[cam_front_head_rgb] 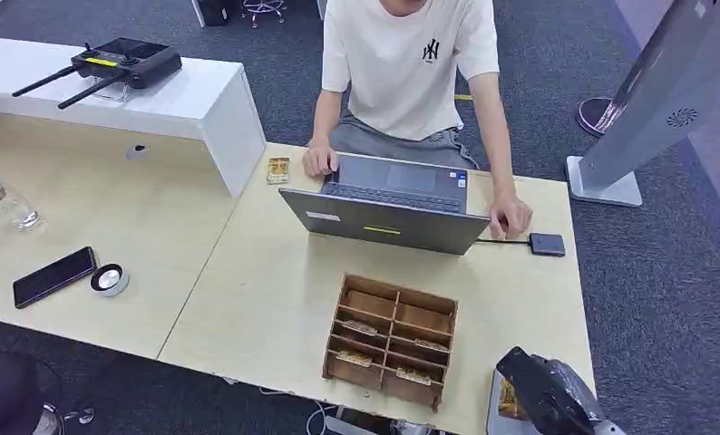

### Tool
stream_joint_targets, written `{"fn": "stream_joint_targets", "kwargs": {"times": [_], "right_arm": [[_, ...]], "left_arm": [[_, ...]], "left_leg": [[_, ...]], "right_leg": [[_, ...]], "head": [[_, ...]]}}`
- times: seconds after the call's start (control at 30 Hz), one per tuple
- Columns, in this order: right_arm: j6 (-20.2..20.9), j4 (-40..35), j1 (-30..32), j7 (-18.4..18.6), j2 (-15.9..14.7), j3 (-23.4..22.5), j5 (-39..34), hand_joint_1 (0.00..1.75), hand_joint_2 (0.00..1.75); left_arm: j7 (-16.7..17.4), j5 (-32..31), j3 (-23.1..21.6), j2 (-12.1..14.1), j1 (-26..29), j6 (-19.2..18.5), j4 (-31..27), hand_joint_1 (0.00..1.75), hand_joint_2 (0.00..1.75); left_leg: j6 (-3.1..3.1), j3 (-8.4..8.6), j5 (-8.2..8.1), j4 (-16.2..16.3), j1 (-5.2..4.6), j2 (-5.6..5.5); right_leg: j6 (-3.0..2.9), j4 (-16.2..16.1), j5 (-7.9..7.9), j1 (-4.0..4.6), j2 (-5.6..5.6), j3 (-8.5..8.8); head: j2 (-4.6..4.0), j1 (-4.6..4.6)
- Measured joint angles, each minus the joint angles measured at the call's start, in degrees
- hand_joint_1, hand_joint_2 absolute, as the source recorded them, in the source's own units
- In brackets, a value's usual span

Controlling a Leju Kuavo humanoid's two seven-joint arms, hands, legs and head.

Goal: Pass the card to the sensor for recognition and then transmit it.

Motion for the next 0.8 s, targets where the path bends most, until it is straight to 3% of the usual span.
{"fn": "stream_joint_targets", "kwargs": {"times": [0.27,0.5,0.8], "right_arm": [[-2.1,-3.8,1.2,-3.6,0.2,-2.0,-2.0,1.75,1.75],[-3.4,-8.9,3.2,-9.1,0.9,-5.7,-7.8,1.75,1.75],[-0.2,-16.5,6.5,-20.0,1.5,-10.3,-22.8,1.75,1.75]], "left_arm": [[1.2,-2.9,0.7,-0.1,0.5,0.0,0.0,0.00,1.75],[7.2,-11.2,5.6,-0.1,3.7,0.0,-2.6,0.00,1.75],[7.4,-13.3,10.2,-0.5,7.3,0.0,-5.6,0.00,1.75]], "left_leg": [[0.00,-0.03,0.00,0.0,0.00,0.00],[0.00,-0.07,0.00,0.0,0.01,0.00],[0.00,-0.08,-0.01,0.0,0.00,0.01]], "right_leg": [[0.00,0.0,0.00,0.00,0.00,-0.01],[0.00,0.0,0.00,0.00,-0.01,-0.03],[0.00,0.0,-0.01,0.00,-0.01,-0.05]], "head": [[0.00,0.02],[0.00,0.02],[0.00,-0.02]]}}
